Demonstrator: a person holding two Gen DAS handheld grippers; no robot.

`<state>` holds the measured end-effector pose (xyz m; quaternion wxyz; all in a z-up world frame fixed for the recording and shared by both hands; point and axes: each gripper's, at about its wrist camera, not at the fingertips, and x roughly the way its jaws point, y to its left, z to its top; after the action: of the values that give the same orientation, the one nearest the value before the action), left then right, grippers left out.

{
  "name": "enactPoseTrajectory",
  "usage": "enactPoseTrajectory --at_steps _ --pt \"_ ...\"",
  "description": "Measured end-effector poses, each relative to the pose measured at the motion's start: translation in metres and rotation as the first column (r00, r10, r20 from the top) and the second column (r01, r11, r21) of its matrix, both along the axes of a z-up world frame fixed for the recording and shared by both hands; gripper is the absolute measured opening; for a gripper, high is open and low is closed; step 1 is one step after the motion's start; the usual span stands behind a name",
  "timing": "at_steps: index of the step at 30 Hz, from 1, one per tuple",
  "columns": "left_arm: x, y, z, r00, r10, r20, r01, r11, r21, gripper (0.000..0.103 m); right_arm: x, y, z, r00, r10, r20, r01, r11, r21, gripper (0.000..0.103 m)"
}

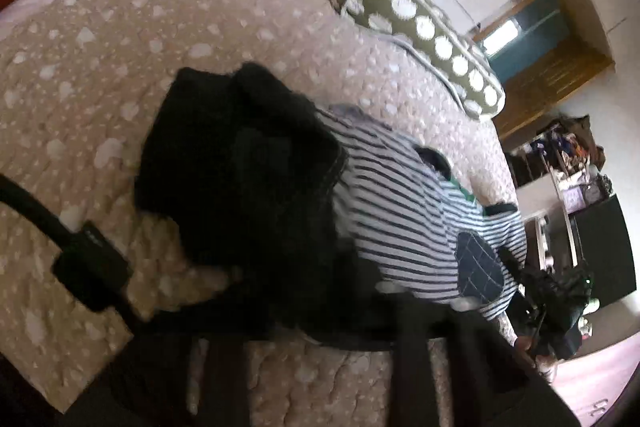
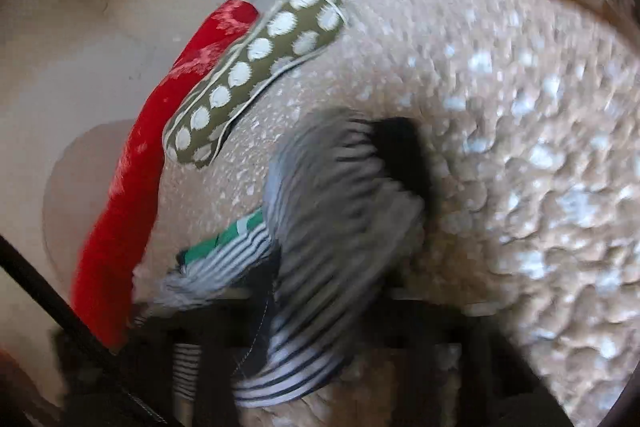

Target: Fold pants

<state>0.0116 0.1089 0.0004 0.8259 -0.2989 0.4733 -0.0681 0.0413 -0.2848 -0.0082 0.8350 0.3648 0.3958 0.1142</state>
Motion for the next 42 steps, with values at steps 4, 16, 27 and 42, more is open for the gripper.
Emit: enactPoseTrajectory --at_steps 4,16,27,42 --pt "-0.016 0.001 0.014 0.999 -0.018 0.042 0.018 1.0 0.009 0.015 -0.018 -0.005 0.006 1.0 -0.014 0.017 0.013 0.999 0.053 0.012" --pt "-0.067 0.005 0.01 1.0 -0.006 -0.012 0.007 0.998 0.069 0.021 -0.111 -0.016 0.009 0.999 -0.033 -0.008 0.033 0.998 -0.062 0.033" --pt "-0.126 0.031 0.036 0.999 0.01 0.053 -0.008 1.0 -0.023 0.032 -0.171 0.003 0.026 0.992 0.114 0.046 -0.098 0.961 -0.26 0.048" --pt "-0.087 -0.002 0.012 0.997 -0.073 -0.012 0.07 0.98 -0.186 0.035 -0.166 0.148 0.029 0.842 0.528 0.113 -0.361 0.706 -0.61 0.048"
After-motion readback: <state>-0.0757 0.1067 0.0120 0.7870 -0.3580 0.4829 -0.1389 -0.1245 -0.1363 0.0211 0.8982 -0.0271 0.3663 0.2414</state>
